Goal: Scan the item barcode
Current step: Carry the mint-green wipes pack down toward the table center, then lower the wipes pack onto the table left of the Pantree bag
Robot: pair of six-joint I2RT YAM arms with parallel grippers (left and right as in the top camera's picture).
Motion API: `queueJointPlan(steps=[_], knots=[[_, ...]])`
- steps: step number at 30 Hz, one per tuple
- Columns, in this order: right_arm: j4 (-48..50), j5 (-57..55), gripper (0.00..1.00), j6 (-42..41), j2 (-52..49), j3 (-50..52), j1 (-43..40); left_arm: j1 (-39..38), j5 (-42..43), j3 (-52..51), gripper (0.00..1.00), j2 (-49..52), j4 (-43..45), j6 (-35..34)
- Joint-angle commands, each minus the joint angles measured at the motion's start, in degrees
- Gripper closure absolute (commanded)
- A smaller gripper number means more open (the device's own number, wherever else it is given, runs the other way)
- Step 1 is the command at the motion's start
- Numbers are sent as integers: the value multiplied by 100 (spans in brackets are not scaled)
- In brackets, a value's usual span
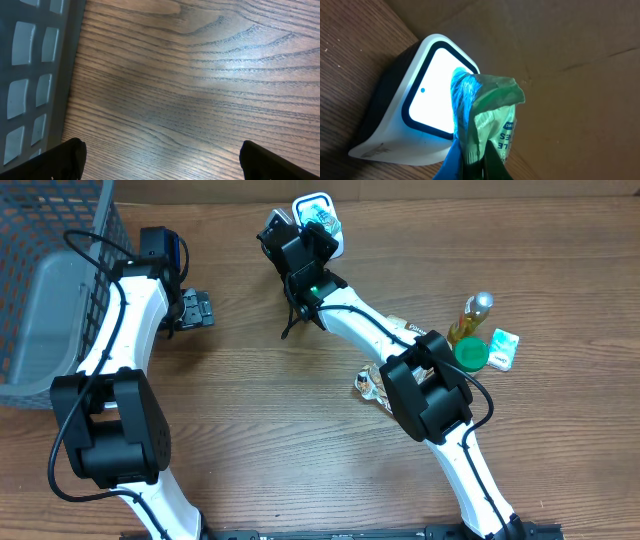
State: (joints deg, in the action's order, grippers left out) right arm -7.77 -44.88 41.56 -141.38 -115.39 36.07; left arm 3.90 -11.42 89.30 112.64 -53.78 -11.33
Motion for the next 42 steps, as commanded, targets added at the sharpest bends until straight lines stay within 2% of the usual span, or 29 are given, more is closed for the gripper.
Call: queueJointPlan(steps=[1, 4, 10, 14, 19, 23, 27, 30, 35, 39, 41, 42], knots=[[-57, 249, 96, -129, 136, -50, -11, 57, -76, 87, 0, 17, 9, 105], [-57, 254, 96, -151, 352, -50, 4, 59, -76, 87, 0, 17, 9, 105], [-446, 321, 96, -896, 955, -50, 0, 59, -76, 87, 0, 17, 9, 105], [-1381, 841, 96, -1707, 1370, -50, -46, 59, -76, 87, 0, 17, 9, 105], [-2863, 1255, 96, -3397, 1762, -50, -142, 57, -76, 87, 1, 17, 9, 105], [-4116, 2417, 96, -4291, 1853, -50, -267, 59, -76, 87, 0, 17, 9, 105], [-5202, 4205, 96, -4378, 1847, -46, -481, 57, -76, 87, 0, 17, 9, 105], [-5901, 5036, 96, -4376, 1847, -44, -640, 59, -76, 87, 1, 17, 9, 105], [-6782, 5143, 96, -4376, 1836, -44, -879, 59, -76, 87, 0, 17, 9, 105], [-6999, 5141, 96, -4376, 1836, -44, -1047, 59, -76, 87, 0, 17, 9, 105], [-7014, 5141, 89, -4378, 1829, -44, -1104, 57, -76, 87, 0, 17, 9, 105], [-7014, 5139, 65, -4378, 1825, -44, -1115, 59, -76, 87, 1, 17, 9, 105]])
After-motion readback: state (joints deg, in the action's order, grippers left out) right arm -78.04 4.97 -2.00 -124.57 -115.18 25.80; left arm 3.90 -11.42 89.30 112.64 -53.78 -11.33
